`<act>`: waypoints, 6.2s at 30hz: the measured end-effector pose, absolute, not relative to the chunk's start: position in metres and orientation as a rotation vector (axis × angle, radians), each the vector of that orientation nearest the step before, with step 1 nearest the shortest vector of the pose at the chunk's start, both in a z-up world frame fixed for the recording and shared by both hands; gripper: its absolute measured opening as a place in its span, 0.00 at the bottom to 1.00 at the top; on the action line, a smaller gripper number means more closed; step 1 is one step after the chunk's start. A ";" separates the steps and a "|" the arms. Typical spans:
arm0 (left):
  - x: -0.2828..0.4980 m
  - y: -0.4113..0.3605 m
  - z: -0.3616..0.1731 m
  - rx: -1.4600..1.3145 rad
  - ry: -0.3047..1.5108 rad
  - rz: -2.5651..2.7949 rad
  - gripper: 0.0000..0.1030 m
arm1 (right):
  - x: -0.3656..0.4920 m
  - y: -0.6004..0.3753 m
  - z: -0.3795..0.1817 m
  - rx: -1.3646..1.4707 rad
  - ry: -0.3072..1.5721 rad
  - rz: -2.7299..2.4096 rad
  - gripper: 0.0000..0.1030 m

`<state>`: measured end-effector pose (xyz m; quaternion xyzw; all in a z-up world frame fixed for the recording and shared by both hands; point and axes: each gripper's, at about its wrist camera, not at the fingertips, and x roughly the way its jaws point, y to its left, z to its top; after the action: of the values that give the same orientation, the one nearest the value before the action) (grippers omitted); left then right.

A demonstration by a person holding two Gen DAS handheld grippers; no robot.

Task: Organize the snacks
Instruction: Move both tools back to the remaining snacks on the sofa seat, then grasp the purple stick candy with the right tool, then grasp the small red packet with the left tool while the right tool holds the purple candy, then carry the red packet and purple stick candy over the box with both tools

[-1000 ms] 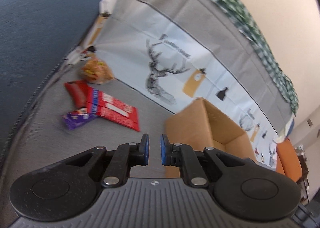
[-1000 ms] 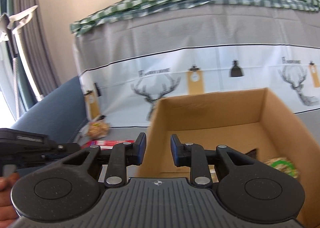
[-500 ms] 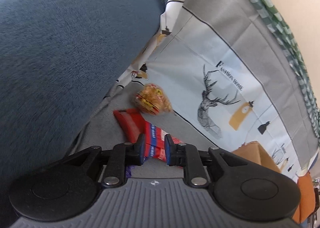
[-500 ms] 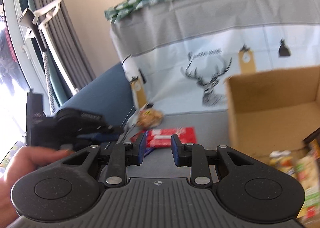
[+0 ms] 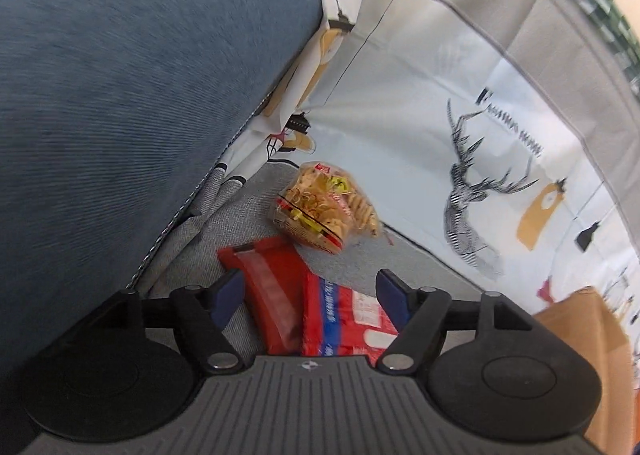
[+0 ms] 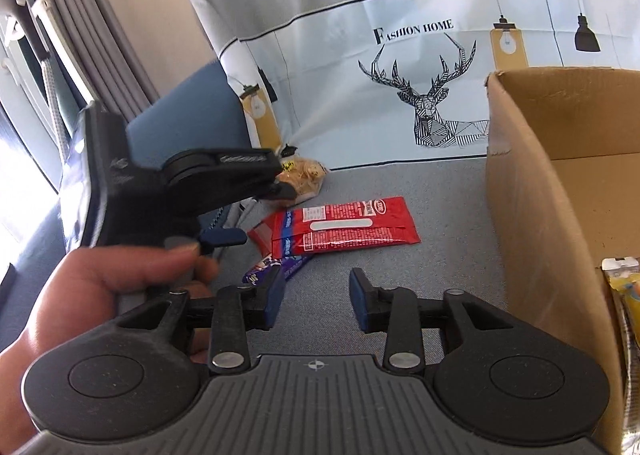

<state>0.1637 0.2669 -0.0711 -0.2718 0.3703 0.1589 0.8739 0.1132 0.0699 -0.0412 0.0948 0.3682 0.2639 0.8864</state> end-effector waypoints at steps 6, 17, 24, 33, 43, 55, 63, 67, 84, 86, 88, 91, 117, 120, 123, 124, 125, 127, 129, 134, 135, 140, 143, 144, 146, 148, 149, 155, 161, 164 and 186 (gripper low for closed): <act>0.175 0.256 -0.081 -0.400 0.819 0.331 0.60 | 0.124 0.078 -0.049 0.202 0.815 0.529 0.47; 0.150 0.253 -0.087 -0.393 1.019 0.108 0.00 | 0.130 0.079 -0.057 0.230 0.864 0.531 0.57; 0.112 0.265 -0.073 -0.483 1.051 0.094 0.00 | 0.132 0.079 -0.064 0.210 0.895 0.537 0.64; 0.105 0.274 -0.052 -0.480 0.861 0.116 0.08 | 0.142 0.096 -0.076 0.197 0.886 0.545 0.64; 0.140 0.273 -0.069 -0.458 0.843 0.184 0.38 | 0.154 0.127 -0.100 -0.016 0.865 0.530 0.21; 0.171 0.266 -0.085 -0.311 0.841 0.287 0.75 | 0.127 0.109 -0.084 -0.073 0.967 0.479 0.16; 0.193 0.232 -0.099 -0.129 0.879 0.322 0.89 | 0.132 0.113 -0.090 -0.095 0.940 0.502 0.31; 0.190 0.225 -0.097 -0.101 0.868 0.322 0.63 | 0.134 0.117 -0.091 -0.120 0.919 0.496 0.31; 0.103 0.245 -0.062 -0.335 0.942 0.275 0.00 | 0.085 0.089 -0.080 -0.083 0.931 0.591 0.18; 0.088 0.238 -0.059 -0.336 0.982 0.254 0.00 | 0.072 0.086 -0.078 -0.100 0.920 0.602 0.17; 0.073 0.234 -0.058 -0.363 1.028 0.222 0.00 | 0.063 0.082 -0.076 -0.110 0.915 0.608 0.17; 0.054 0.230 -0.065 -0.438 1.112 0.130 0.02 | 0.053 0.075 -0.074 -0.129 0.928 0.614 0.17; 0.071 0.189 -0.080 -0.136 1.155 0.232 0.65 | 0.043 0.068 -0.086 -0.197 0.938 0.663 0.36; 0.074 0.185 -0.082 -0.104 1.157 0.226 0.57 | 0.044 0.067 -0.086 -0.197 0.938 0.664 0.33; 0.074 0.182 -0.081 -0.088 1.150 0.217 0.47 | 0.044 0.066 -0.086 -0.199 0.931 0.652 0.24; 0.074 0.182 -0.081 -0.089 1.148 0.217 0.46 | 0.045 0.065 -0.086 -0.189 0.933 0.647 0.24; 0.074 0.182 -0.080 -0.091 1.146 0.218 0.45 | 0.045 0.065 -0.086 -0.183 0.933 0.641 0.24; 0.073 0.184 -0.077 -0.110 1.134 0.223 0.44 | 0.044 0.065 -0.084 -0.183 0.922 0.636 0.24; 0.071 0.188 -0.072 -0.141 1.103 0.226 0.43 | 0.042 0.065 -0.081 -0.191 0.899 0.629 0.24; 0.062 0.196 -0.053 -0.216 1.004 0.244 0.43 | 0.037 0.061 -0.063 -0.173 0.832 0.620 0.24; 0.060 0.197 -0.048 -0.227 0.984 0.248 0.43 | 0.035 0.060 -0.058 -0.167 0.816 0.621 0.24; 0.050 0.201 -0.027 -0.294 0.902 0.245 0.43 | 0.033 0.053 -0.028 -0.146 0.748 0.626 0.24; 0.045 0.201 -0.015 -0.341 0.855 0.234 0.43 | 0.034 0.042 -0.007 -0.127 0.725 0.611 0.24; 0.043 0.200 -0.011 -0.356 0.839 0.228 0.43 | 0.035 0.037 0.000 -0.117 0.717 0.606 0.24; 0.039 0.197 -0.004 -0.385 0.811 0.209 0.43 | 0.038 0.026 0.013 -0.100 0.689 0.592 0.24; 0.036 0.189 0.002 -0.404 0.785 0.185 0.43 | 0.042 0.011 0.024 -0.089 0.660 0.575 0.24; 0.035 0.185 0.005 -0.408 0.772 0.171 0.43 | 0.045 0.002 0.029 -0.087 0.646 0.561 0.24; 0.036 0.156 0.016 -0.386 0.704 0.099 0.43 | 0.075 -0.064 0.037 -0.051 0.619 0.469 0.24; 0.044 0.132 0.021 -0.388 0.649 0.044 0.43 | 0.094 -0.123 0.012 0.013 0.624 0.357 0.24; 0.051 0.117 0.023 -0.370 0.616 0.010 0.44 | 0.097 -0.141 0.005 0.051 0.639 0.318 0.24; 0.078 0.008 0.014 -0.278 0.549 -0.231 0.44 | 0.106 -0.182 -0.003 0.010 0.587 0.201 0.24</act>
<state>0.0777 0.0082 0.0144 -0.1367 0.2697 -0.1133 0.9464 0.1058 -0.1820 -0.0027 0.0051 0.2887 0.0988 0.9523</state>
